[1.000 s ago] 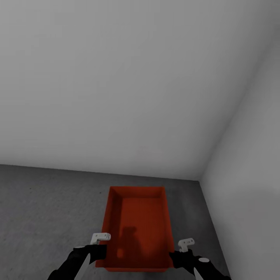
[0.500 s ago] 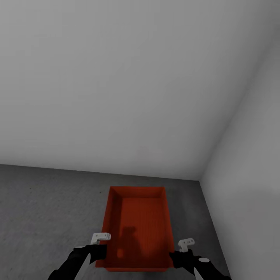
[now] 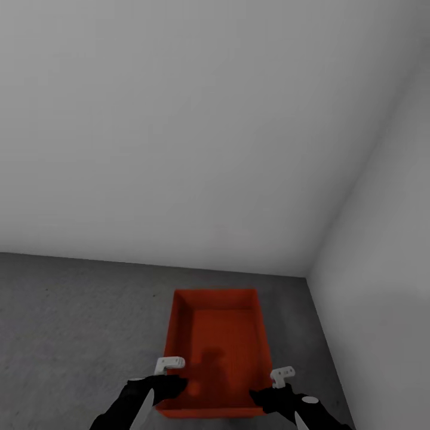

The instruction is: Move the two storage containers from the living room to the garage. In the garage, place one container on the floor and stack the other container on top of it (either order is fine).

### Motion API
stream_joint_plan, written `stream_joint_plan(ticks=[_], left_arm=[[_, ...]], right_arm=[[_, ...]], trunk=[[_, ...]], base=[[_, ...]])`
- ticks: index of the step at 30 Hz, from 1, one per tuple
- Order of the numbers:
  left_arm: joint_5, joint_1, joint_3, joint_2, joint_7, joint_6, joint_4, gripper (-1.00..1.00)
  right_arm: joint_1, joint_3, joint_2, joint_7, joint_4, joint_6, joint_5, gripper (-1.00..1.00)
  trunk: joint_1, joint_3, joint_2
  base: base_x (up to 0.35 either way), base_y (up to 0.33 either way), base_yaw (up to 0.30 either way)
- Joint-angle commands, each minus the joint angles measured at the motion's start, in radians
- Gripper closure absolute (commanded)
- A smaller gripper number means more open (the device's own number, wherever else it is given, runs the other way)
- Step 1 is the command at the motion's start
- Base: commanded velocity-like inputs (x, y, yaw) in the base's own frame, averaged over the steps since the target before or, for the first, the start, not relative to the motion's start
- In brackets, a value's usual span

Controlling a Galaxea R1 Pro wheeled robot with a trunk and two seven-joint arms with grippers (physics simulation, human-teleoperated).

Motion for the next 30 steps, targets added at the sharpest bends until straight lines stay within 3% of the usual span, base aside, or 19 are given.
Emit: stream_joint_plan(ticks=[1,21,30], left_arm=[[0.009,0.0,-0.001,0.0,0.001,0.006,-0.001,-1.0],[0.015,0.0,0.0,0.0,0.008,0.007,-0.003,-1.0],[0.012,0.0,0.0,0.002,0.01,0.007,-0.003,-1.0]], right_arm=[[0.0,0.003,-0.001,0.002,-0.002,0.006,-0.005,-1.0],[0.0,0.002,-0.001,0.002,-0.002,0.007,-0.007,-1.0],[0.0,0.002,-0.001,0.002,-0.002,0.007,-0.007,-1.0]], trunk=[[0.0,-0.001,0.0],[0.0,-0.001,0.0],[-0.035,0.027,0.063]], base=[[0.0,0.0,0.0],[0.0,0.0,0.0],[0.0,0.0,0.0]])
